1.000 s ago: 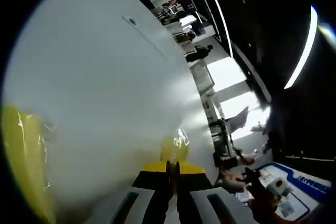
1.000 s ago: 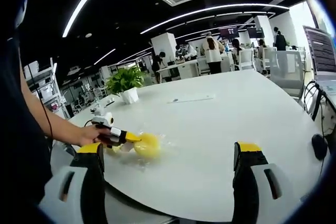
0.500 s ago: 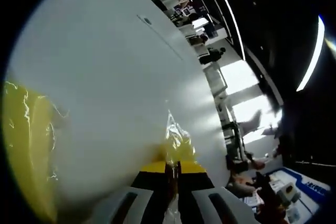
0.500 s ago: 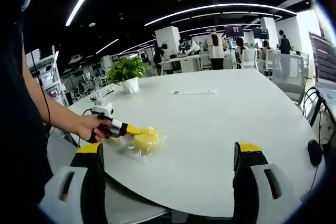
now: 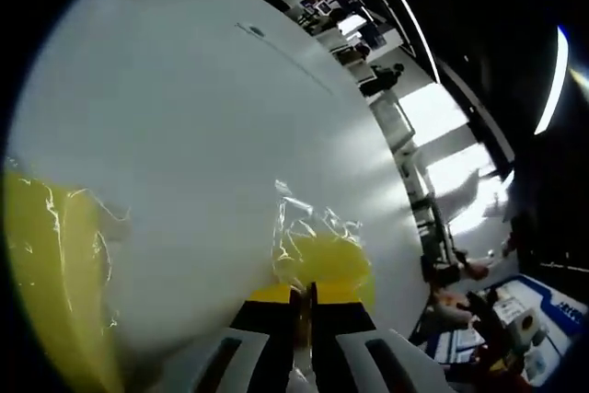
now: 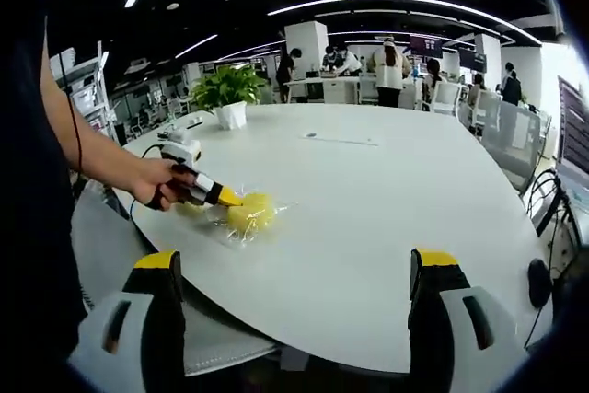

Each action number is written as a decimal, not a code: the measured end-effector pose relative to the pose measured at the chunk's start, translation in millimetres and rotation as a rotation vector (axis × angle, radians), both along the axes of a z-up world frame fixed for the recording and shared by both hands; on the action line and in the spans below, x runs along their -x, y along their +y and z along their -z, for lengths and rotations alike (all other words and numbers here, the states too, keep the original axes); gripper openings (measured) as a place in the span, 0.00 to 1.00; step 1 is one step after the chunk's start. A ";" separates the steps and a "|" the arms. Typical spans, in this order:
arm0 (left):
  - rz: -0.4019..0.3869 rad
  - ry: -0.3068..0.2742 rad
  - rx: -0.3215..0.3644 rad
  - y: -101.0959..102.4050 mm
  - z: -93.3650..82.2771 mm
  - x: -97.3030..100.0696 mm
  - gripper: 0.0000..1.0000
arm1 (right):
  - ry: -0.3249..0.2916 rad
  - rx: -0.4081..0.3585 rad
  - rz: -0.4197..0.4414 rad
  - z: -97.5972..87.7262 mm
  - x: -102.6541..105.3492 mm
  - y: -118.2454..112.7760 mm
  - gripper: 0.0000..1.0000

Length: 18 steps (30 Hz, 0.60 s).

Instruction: Compare the silicone blocks by pressing each to a similar depth, holding the contact briefly, and releasing to observe deformation and rebound differences across the visible hardness samples.

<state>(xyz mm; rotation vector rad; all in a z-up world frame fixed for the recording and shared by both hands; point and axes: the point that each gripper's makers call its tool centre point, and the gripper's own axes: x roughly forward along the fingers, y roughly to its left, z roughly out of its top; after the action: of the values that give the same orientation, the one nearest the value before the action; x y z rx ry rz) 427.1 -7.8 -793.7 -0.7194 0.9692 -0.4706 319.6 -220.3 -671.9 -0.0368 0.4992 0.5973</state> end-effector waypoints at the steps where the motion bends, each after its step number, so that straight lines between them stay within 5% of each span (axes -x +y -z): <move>1: 0.002 0.000 -0.002 0.1 0.2 0.2 0.03 | 0.003 -0.003 0.001 0.1 0.1 -0.3 0.97; 6: -0.007 0.003 0.026 1.3 0.0 1.6 0.06 | 0.006 -0.010 0.003 -0.6 -0.4 0.3 0.97; 8: 0.013 0.042 0.126 -6.2 -5.8 5.8 0.09 | 0.014 -0.019 0.002 0.5 -0.2 1.6 0.97; 9: 0.041 0.034 0.092 -5.5 -5.2 8.0 0.11 | 0.018 -0.019 0.002 1.1 0.0 2.5 0.97; 12: 0.086 -0.112 0.060 -6.2 -26.6 3.7 0.33 | 0.023 -0.019 -0.006 4.3 1.0 5.0 0.97; 16: 0.117 -0.181 0.078 -0.6 -51.6 6.0 0.52 | 0.028 -0.023 -0.016 6.4 -0.1 9.2 0.97; 18: 0.157 -0.315 0.066 5.6 -75.5 4.2 0.59 | 0.024 -0.029 -0.016 4.5 -2.0 10.9 0.97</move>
<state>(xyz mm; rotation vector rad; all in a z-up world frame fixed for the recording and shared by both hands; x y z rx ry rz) 422.9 -2.2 -718.1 -0.6078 0.7180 -0.7329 321.6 -209.4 -676.5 -0.0066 0.5138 0.6214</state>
